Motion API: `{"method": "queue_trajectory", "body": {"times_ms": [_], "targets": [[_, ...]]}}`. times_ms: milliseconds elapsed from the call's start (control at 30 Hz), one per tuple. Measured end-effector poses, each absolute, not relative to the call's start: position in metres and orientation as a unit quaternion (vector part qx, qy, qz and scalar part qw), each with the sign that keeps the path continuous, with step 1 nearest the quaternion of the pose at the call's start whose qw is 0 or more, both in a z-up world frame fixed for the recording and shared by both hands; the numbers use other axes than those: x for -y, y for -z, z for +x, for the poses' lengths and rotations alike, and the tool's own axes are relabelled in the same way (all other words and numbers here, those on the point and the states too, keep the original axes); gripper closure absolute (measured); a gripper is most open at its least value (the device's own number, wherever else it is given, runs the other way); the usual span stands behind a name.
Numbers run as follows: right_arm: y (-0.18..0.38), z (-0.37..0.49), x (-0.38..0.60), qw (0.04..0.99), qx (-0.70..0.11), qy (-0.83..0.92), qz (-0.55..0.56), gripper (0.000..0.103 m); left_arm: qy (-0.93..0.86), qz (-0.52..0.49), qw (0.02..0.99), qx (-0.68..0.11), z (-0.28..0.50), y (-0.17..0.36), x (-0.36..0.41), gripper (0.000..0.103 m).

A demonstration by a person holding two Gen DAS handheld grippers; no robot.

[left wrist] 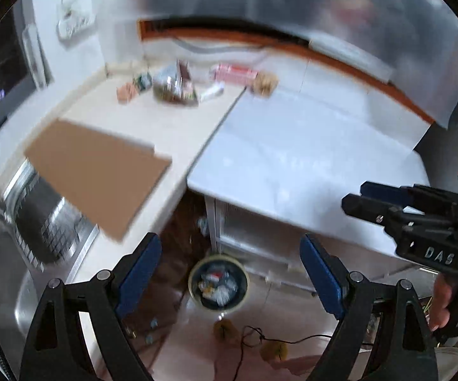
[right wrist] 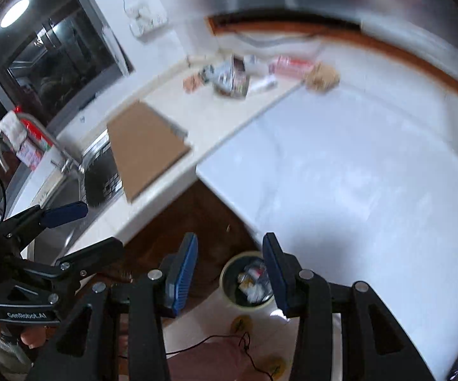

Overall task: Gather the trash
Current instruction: 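Raise both tools back up toward the counter trash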

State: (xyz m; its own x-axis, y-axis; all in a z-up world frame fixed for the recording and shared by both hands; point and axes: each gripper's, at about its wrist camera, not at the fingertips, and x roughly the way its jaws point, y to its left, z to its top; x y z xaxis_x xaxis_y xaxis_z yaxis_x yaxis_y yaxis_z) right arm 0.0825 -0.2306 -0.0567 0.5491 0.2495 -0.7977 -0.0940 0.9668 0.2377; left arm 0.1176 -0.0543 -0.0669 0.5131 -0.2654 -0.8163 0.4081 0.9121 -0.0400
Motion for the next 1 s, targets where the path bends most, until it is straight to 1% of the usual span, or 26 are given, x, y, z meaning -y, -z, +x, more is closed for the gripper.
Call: {"method": "queue_trajectory", "body": {"times_ms": [100, 200, 400, 533, 767, 933, 1000], "targets": [[0.032, 0.095, 0.234, 0.891, -0.439, -0.079, 0.081, 0.058, 0.206, 0.096, 0.876, -0.426, 0.136, 0.041, 0.060, 0.015], [0.008, 0.111, 0.241, 0.904, -0.415, -0.057, 0.082, 0.055, 0.209, 0.114, 0.884, -0.402, 0.158, 0.027, 0.064, 0.015], [-0.017, 0.150, 0.257, 0.917, -0.387, -0.004, 0.096, 0.054, 0.229, 0.155, 0.893, -0.354, 0.216, -0.011, 0.071, 0.015], [-0.025, 0.171, 0.270, 0.916, -0.381, 0.026, 0.119, 0.054, 0.242, 0.184, 0.894, -0.329, 0.247, -0.021, 0.081, 0.015], [-0.026, 0.209, 0.303, 0.907, -0.392, 0.055, 0.147, 0.054, 0.253, 0.217, 0.880, -0.340, 0.311, -0.010, 0.106, 0.015], [-0.012, 0.241, 0.328, 0.897, -0.407, 0.063, 0.163, 0.054, 0.267, 0.220, 0.865, -0.364, 0.355, 0.016, 0.128, 0.015], [0.001, 0.259, 0.339, 0.891, -0.414, 0.057, 0.179, 0.054, 0.271, 0.223, 0.858, -0.376, 0.371, 0.029, 0.138, 0.018]]}}
